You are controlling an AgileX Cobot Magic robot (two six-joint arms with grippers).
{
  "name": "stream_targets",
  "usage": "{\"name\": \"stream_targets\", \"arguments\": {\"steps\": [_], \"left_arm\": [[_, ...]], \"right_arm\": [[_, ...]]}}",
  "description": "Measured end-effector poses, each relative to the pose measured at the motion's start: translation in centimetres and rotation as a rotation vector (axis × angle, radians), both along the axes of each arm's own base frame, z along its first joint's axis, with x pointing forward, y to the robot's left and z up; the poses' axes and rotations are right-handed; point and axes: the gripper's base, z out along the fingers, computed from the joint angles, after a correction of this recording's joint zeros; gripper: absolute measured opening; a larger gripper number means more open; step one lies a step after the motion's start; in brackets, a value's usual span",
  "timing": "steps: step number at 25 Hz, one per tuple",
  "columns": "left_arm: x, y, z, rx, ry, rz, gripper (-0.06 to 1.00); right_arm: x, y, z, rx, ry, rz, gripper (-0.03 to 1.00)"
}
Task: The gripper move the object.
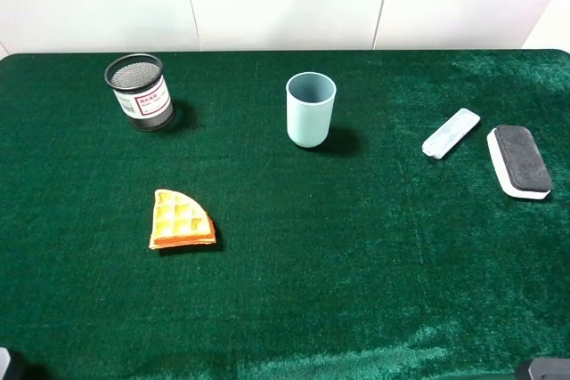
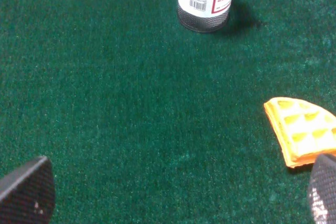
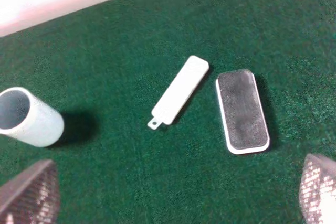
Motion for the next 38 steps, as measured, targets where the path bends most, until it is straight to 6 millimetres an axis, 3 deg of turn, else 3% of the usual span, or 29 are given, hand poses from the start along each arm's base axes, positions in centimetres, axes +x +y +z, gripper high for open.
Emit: {"name": "stream_targets", "arguments": {"steps": [7, 13, 19, 26, 38], "left_arm": [[0.0, 0.0, 0.0, 0.0, 0.0, 0.0, 0.98], [0.0, 0.0, 0.0, 0.0, 0.0, 0.0, 0.98], [0.0, 0.0, 0.0, 0.0, 0.0, 0.0, 0.98], [0.0, 0.0, 0.0, 0.0, 0.0, 0.0, 0.98], [0.0, 0.0, 0.0, 0.0, 0.0, 0.0, 0.98]], "right_arm": [[-3.6, 0.3, -4.9, -0.053, -0.051, 0.048, 0.7], [-4.7, 0.1, -8.8, -0.076, -0.138, 0.025, 0.7], [-5.6, -0.1, -11.3, -0.099, -0.192, 0.01, 0.7], [-7.9, -0.6, -11.9, -0.17, -0.304, -0.025, 0.7], [-8.0, -0.7, -12.5, -0.181, -0.274, -0.029, 0.7]]}}
